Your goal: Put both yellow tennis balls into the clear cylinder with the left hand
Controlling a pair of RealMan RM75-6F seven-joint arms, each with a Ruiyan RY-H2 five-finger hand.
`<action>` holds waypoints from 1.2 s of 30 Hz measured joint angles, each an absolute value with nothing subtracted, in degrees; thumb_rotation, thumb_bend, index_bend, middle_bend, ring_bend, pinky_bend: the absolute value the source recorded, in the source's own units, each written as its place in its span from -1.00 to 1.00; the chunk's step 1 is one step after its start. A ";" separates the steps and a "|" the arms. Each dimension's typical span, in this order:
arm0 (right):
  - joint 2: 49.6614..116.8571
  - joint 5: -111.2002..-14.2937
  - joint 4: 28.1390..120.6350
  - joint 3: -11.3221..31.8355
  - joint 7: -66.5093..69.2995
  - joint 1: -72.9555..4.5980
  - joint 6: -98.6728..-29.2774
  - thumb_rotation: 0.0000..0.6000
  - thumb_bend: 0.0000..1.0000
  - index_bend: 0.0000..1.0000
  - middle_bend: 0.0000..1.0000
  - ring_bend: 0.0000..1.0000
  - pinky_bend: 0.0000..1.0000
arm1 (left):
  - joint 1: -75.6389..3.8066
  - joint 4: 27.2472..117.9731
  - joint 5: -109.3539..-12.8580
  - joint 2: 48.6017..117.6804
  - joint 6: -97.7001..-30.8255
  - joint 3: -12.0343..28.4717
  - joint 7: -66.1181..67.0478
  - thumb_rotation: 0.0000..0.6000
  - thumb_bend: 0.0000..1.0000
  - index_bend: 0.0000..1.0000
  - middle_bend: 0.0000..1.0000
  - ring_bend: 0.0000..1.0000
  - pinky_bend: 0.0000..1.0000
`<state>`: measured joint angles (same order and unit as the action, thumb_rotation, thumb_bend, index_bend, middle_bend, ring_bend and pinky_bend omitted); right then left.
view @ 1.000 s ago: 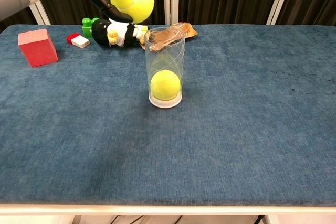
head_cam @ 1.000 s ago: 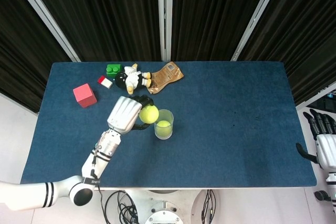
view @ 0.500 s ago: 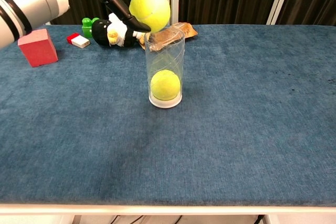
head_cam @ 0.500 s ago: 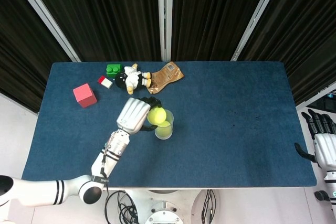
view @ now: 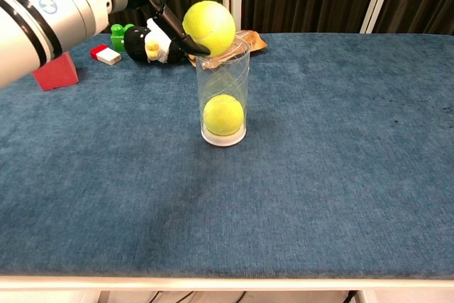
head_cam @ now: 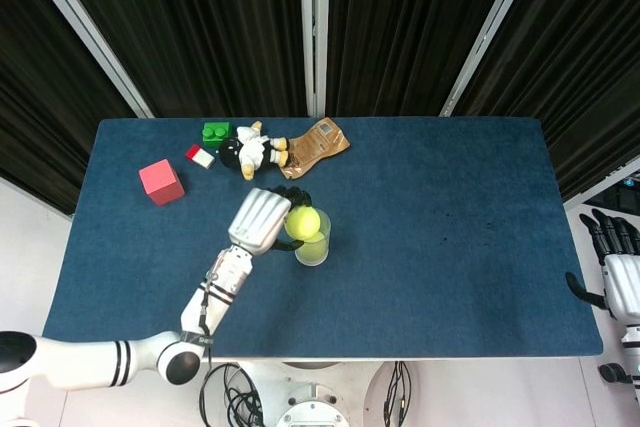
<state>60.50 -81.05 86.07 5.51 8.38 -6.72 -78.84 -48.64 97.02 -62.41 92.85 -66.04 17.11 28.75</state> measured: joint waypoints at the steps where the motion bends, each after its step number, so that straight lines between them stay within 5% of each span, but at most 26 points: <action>1: 60.48 -81.03 86.03 5.54 8.48 -6.71 -78.84 1.00 -0.51 -1.00 -1.00 -1.00 -1.00 | -48.63 97.07 -62.54 92.75 -66.02 17.10 28.44 1.00 -0.72 -0.69 -0.43 -0.40 0.03; 21: 60.83 -81.43 85.76 5.27 8.26 -6.60 -79.06 1.00 -0.51 -1.00 -1.00 -1.00 -1.00 | -45.55 102.06 -70.14 87.16 -72.43 14.43 30.94 1.00 -0.72 -0.54 -0.49 -0.49 -0.08; 26: 61.05 -81.75 85.22 5.07 8.13 -6.33 -79.53 1.00 -0.51 -1.00 -1.00 -1.00 -1.00 | -39.80 102.79 -77.85 80.24 -78.14 8.61 32.44 1.00 -0.72 -0.54 -0.52 -0.59 -0.26; 31: 61.70 -82.04 84.55 4.99 6.90 -6.13 -80.30 1.00 -0.51 -1.00 -1.00 -1.00 -1.00 | -32.10 101.18 -83.30 74.14 -83.37 1.20 31.70 1.00 -0.74 -0.74 -0.88 -0.99 -0.69; 36: 62.35 -82.24 84.41 4.98 5.65 -6.10 -80.71 1.00 -0.52 -1.00 -1.00 -1.00 -1.00 | -24.64 98.51 -84.40 70.68 -88.04 -2.67 27.87 1.00 -0.75 -0.80 -0.95 -1.00 -0.79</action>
